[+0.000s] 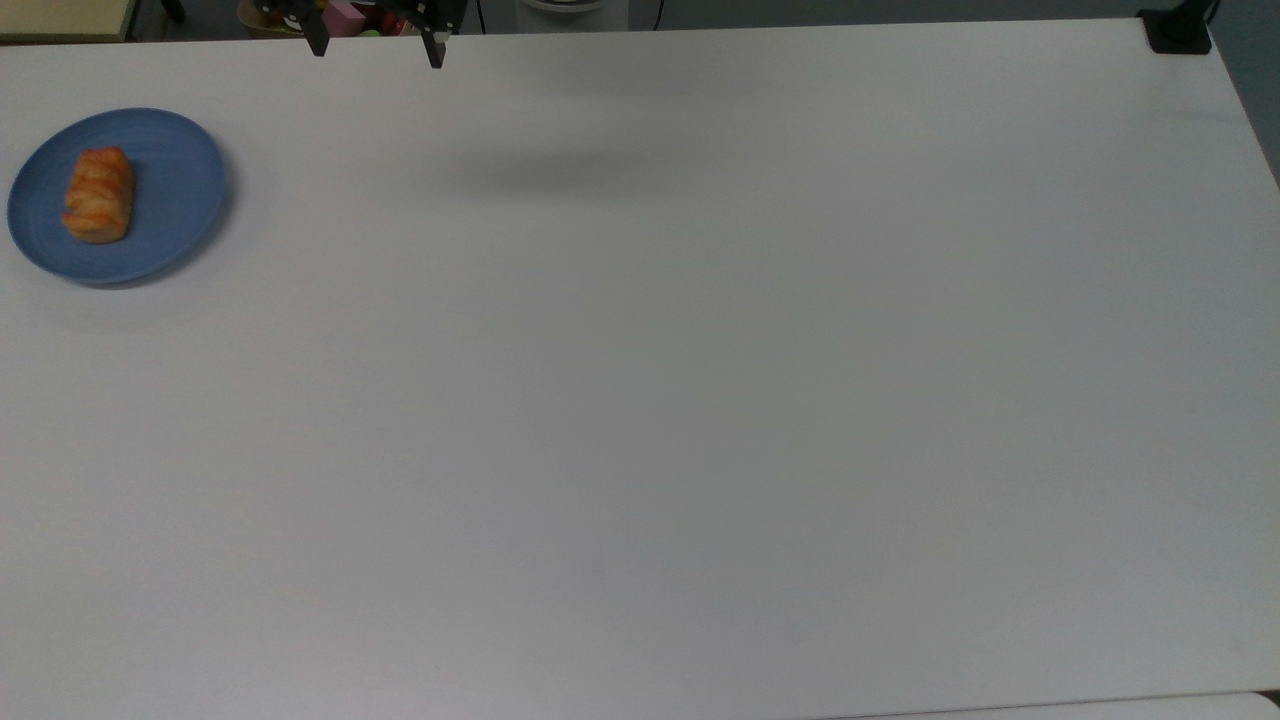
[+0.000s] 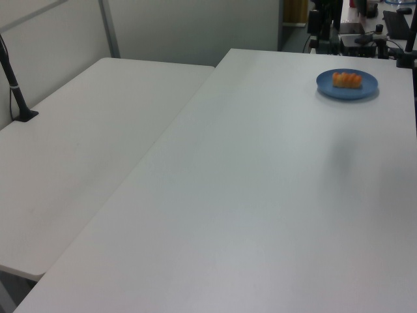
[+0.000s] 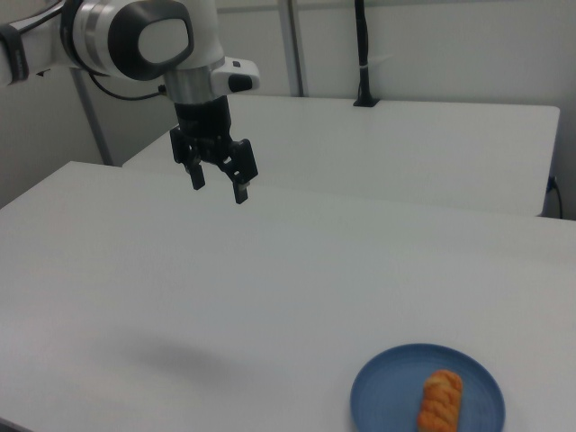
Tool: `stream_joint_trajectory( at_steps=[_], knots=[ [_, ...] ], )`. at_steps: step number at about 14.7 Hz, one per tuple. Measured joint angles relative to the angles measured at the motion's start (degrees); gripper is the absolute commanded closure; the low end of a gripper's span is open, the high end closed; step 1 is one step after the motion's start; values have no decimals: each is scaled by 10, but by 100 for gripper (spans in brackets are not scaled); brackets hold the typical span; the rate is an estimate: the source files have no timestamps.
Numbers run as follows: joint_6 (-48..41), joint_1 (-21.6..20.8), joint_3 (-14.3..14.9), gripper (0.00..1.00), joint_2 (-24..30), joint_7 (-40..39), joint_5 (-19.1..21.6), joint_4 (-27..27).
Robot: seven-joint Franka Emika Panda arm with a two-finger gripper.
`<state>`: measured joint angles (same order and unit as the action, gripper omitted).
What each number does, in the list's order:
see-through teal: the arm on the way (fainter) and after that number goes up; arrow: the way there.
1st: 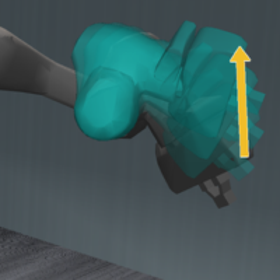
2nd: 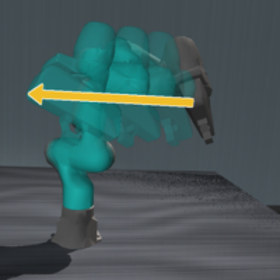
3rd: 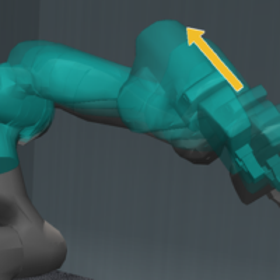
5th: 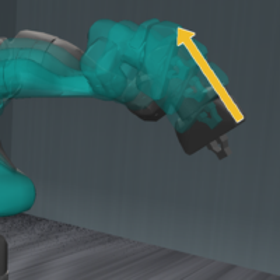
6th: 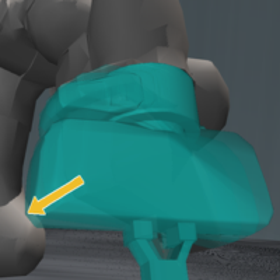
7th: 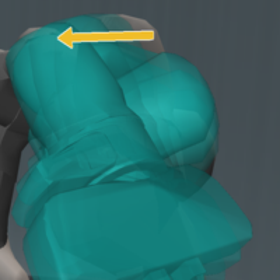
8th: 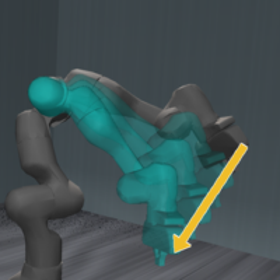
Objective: Put the bread on the table
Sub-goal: 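Move the gripper over the blue plate toward the orange bread roll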
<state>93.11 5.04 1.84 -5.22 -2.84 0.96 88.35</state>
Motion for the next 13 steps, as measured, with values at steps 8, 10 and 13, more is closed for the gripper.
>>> stream_joint_trajectory(
  at_steps=[8, 10, 13],
  knots=[
    [0, -14, 41, 0, 0, -30, 0, -4],
    [0, -35, 92, 0, -5, -80, 0, -4],
    [3, -50, 169, 0, -22, -174, 0, -3]
  ],
)
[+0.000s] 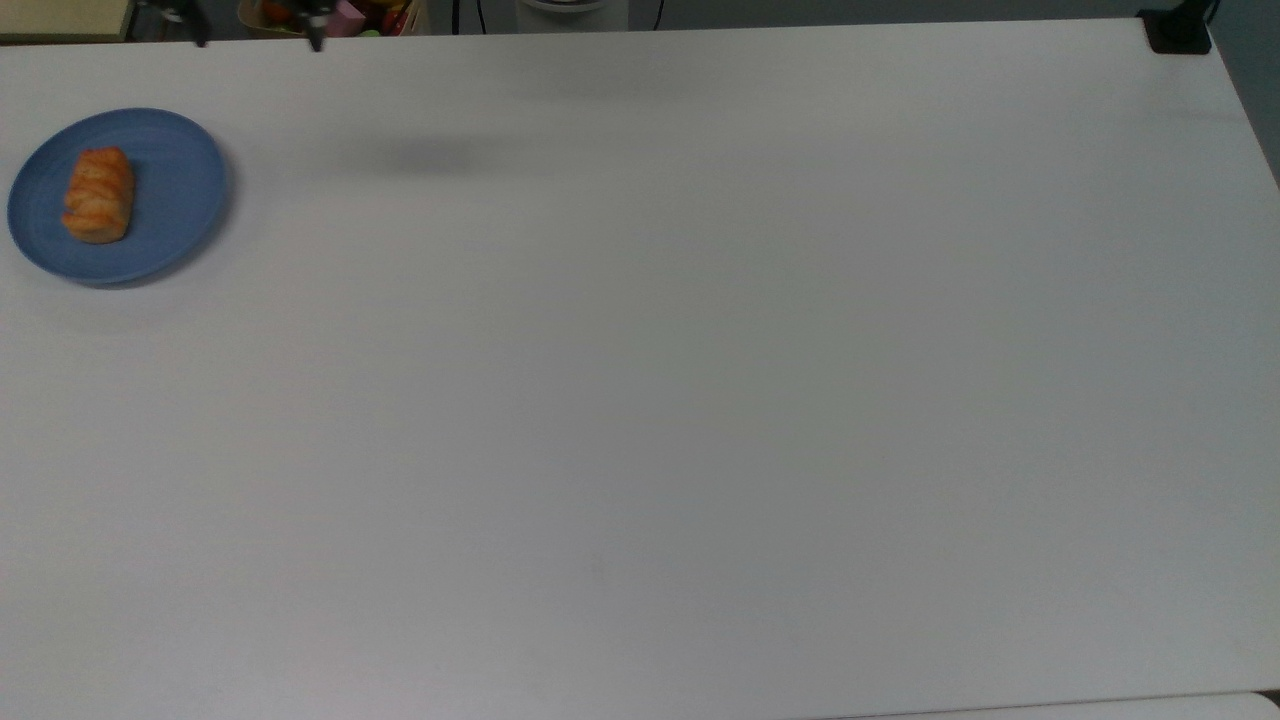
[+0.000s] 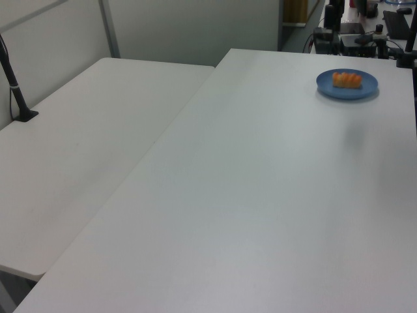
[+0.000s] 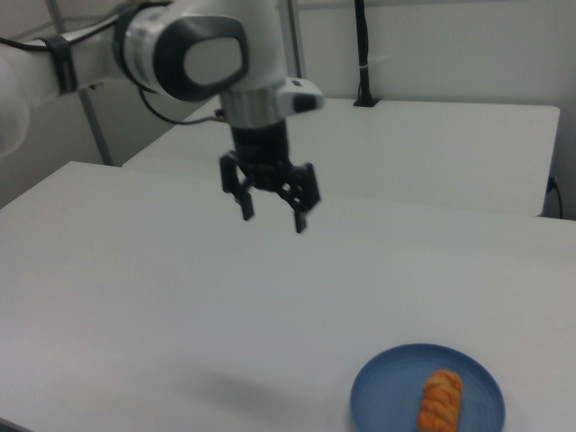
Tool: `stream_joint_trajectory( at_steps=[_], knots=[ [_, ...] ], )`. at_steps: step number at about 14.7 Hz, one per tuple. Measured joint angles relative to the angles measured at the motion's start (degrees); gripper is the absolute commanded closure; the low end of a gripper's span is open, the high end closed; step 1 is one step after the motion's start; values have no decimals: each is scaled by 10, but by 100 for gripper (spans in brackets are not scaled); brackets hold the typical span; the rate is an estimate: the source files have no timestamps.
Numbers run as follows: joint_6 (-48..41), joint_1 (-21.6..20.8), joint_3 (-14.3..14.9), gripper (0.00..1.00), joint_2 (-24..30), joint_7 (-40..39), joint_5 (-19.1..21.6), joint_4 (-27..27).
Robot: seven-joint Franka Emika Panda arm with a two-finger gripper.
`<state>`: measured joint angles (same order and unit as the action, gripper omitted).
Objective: Put the bread on the table
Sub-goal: 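Move the gripper over the blue plate toward the orange bread roll, then lower the gripper onto the bread roll and close it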
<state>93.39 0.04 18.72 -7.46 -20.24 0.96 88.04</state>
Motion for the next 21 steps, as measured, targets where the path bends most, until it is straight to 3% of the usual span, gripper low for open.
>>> stream_joint_trajectory(
  at_steps=[4, 9, 12, 21],
  knots=[
    [79, -3, 85, 0, -37, -83, 0, 16],
    [206, 7, 151, 0, -104, -139, 0, 57],
    [271, 31, 153, 0, -153, -149, 10, 66],
    [341, 64, 153, 0, -241, -166, 12, 67]
  ],
)
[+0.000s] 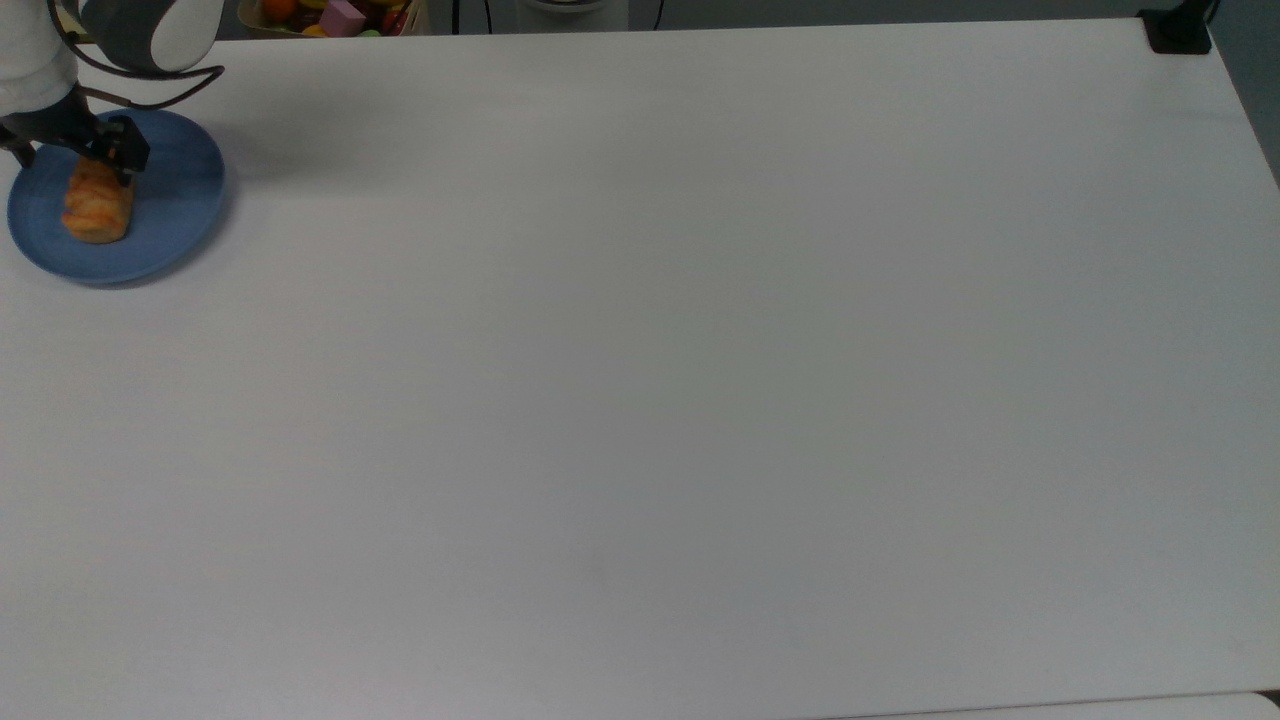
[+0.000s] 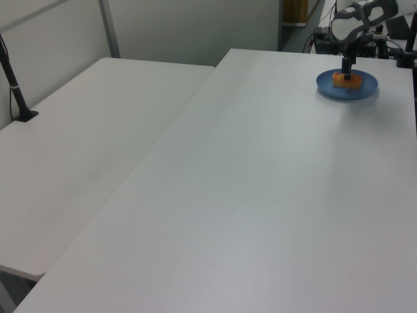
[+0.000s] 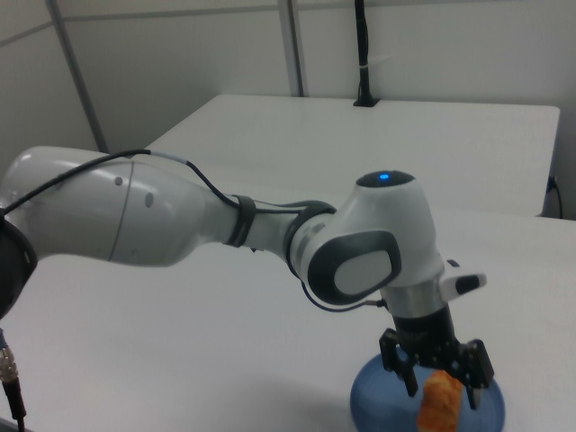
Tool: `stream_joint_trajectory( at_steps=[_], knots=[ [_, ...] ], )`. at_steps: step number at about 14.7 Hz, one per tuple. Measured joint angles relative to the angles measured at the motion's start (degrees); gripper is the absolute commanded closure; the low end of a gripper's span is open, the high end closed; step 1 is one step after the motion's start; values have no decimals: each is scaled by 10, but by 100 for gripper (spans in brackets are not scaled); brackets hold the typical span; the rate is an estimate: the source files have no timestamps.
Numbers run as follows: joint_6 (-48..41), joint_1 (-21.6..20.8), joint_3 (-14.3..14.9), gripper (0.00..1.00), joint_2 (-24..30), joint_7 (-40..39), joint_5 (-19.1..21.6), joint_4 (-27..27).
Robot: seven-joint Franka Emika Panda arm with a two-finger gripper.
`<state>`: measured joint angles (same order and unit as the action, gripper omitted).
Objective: Put the bread on the table
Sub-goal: 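Lower the gripper onto the bread roll and close it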
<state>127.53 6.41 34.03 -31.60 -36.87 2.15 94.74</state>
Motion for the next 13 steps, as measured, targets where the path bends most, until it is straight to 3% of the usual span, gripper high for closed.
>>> stream_joint_trajectory(
  at_steps=[2, 4, 7, 9, 11, 13],
  knots=[
    [12, 3, 0, 8, -8, 0, 0, 3],
    [29, 2, 0, 29, -12, 0, 1, 11],
    [48, 2, -1, 69, -12, 0, 1, 26],
    [51, 2, -1, 89, -12, 0, 1, 30],
    [51, 1, -1, 100, -12, 0, 1, 30],
    [51, 1, -1, 100, -11, 0, 1, 30]
  ],
)
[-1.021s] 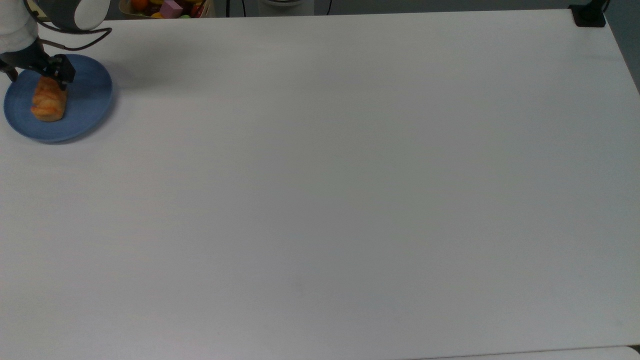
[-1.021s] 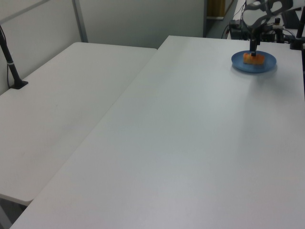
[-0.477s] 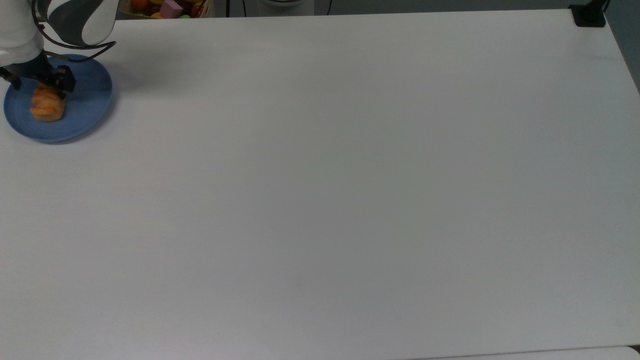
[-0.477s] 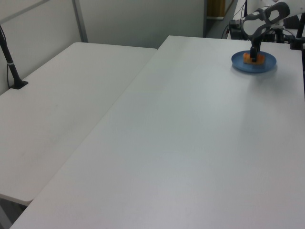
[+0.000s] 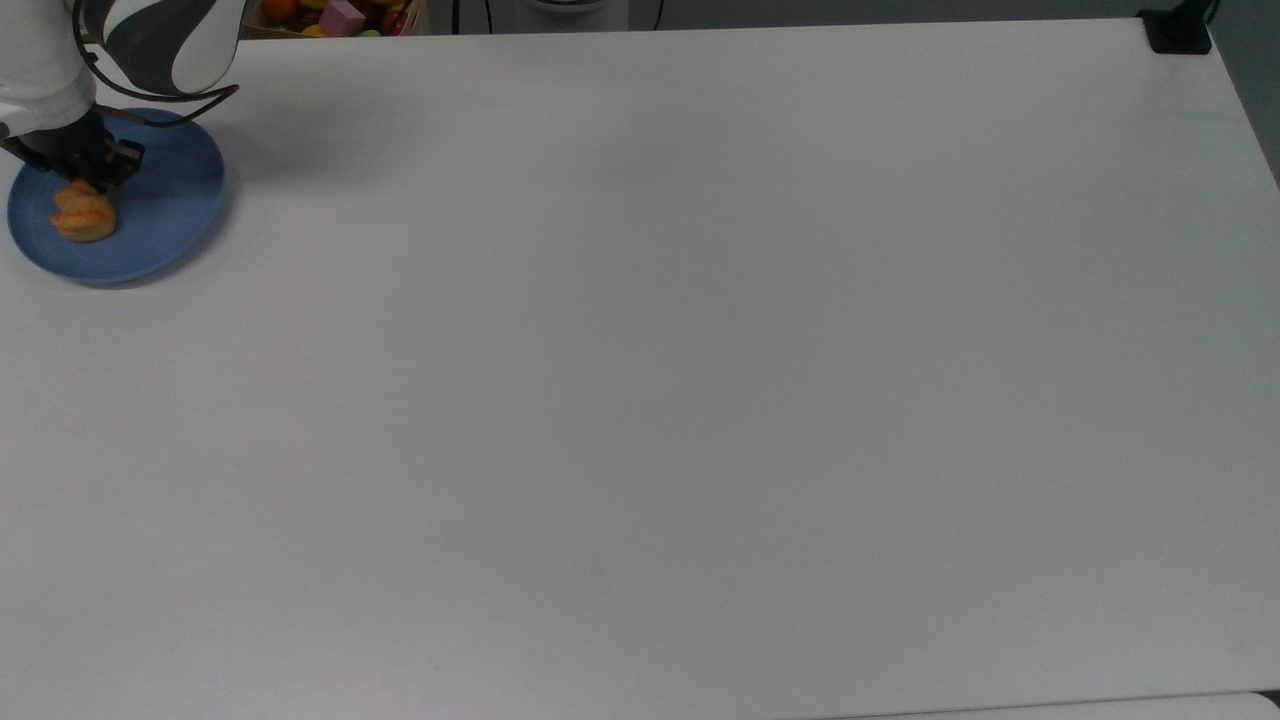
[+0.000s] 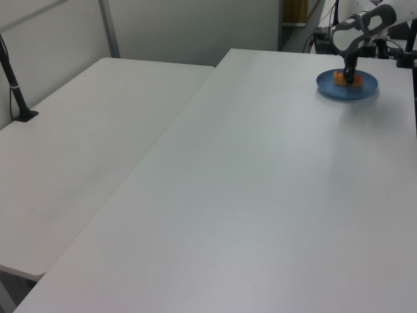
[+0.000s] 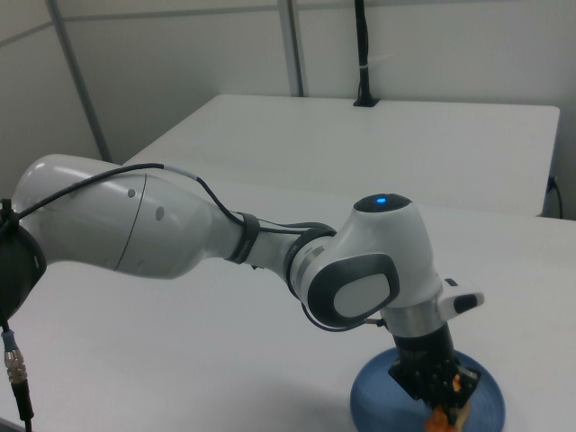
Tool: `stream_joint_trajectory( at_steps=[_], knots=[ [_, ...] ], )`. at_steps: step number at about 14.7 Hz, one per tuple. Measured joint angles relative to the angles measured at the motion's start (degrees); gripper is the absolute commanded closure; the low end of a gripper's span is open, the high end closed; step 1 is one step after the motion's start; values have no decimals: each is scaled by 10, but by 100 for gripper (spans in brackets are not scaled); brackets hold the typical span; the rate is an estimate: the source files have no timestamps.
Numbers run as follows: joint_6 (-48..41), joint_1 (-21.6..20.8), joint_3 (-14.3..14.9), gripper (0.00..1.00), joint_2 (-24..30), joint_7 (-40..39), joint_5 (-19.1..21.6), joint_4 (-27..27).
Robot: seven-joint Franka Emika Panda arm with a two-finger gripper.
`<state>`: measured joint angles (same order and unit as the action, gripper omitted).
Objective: Put the bread on the table
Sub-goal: 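Lower the gripper onto the bread roll and close it, then lift the bread roll off the plate and carry it across the table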
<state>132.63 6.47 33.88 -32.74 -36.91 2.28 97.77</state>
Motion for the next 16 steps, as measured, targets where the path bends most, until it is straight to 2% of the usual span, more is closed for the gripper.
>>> stream_joint_trajectory(
  at_steps=[4, 8, 11, 14, 16],
  knots=[
    [-1, 0, 0, 100, 9, -6, 0, 0],
    [-31, 0, 0, 100, 50, -8, 0, -2],
    [-90, -9, 0, 100, 98, -8, 2, -4],
    [-168, -47, -4, 100, 159, 11, 6, -6],
    [-215, -64, -20, 100, 184, 40, 6, -16]
  ],
)
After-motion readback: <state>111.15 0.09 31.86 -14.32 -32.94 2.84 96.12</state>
